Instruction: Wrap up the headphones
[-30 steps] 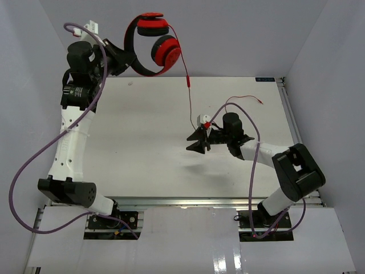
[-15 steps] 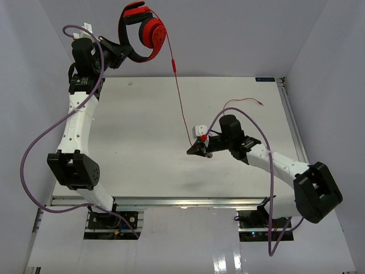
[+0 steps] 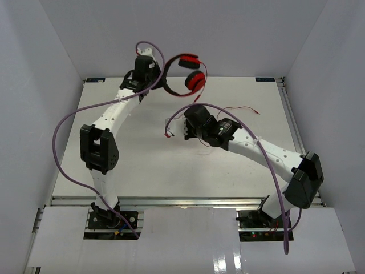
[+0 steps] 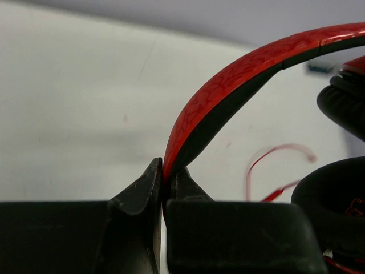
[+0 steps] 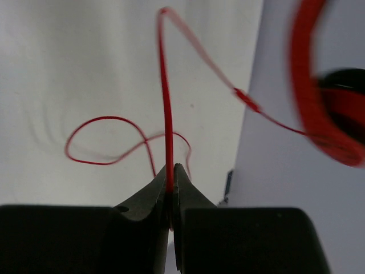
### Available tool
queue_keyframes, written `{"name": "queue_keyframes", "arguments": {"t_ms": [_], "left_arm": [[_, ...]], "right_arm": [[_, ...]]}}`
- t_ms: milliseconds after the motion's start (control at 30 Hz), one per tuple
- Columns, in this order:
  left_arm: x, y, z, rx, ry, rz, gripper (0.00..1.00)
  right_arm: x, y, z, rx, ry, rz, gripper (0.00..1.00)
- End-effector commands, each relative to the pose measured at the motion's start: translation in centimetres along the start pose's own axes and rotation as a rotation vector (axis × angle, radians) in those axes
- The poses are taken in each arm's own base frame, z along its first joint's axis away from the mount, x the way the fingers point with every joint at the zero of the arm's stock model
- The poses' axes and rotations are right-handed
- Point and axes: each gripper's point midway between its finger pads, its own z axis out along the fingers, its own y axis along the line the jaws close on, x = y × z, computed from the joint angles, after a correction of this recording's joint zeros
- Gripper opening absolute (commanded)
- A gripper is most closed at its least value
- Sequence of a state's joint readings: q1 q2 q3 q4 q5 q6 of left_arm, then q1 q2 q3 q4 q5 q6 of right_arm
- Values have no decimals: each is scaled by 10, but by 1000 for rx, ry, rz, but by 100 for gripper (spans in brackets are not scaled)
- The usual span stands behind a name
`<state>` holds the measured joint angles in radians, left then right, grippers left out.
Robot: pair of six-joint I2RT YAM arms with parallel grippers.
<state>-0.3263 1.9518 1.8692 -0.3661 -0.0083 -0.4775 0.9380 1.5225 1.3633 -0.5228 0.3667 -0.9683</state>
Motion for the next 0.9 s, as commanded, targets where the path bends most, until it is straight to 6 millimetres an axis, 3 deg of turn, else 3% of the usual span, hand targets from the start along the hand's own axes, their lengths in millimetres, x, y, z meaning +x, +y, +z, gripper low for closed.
{"name": "queue_keyframes", "arguments": {"t_ms": [0,200,333,433,700,867], "left_arm": [[26,21,-18,-53,46,231,0],[88,11,-22,62,192,353,0],[132,-17,-42,219,287,398,0],[142,-42,-62,310,282,440,0],[132,-93,-139,559,210,414,0],[106,-110,-177,618,123,374,0]], "right_arm": [[26,-91,-55,272,128,-31,8],[36,-130,-68,372,111,5,8],[42,-148,-67,393,7,78,8],[48,-144,-54,372,-80,123,8],[89,-150,-12,246,-239,443,8],[115,-138,14,136,-293,641,8]]}}
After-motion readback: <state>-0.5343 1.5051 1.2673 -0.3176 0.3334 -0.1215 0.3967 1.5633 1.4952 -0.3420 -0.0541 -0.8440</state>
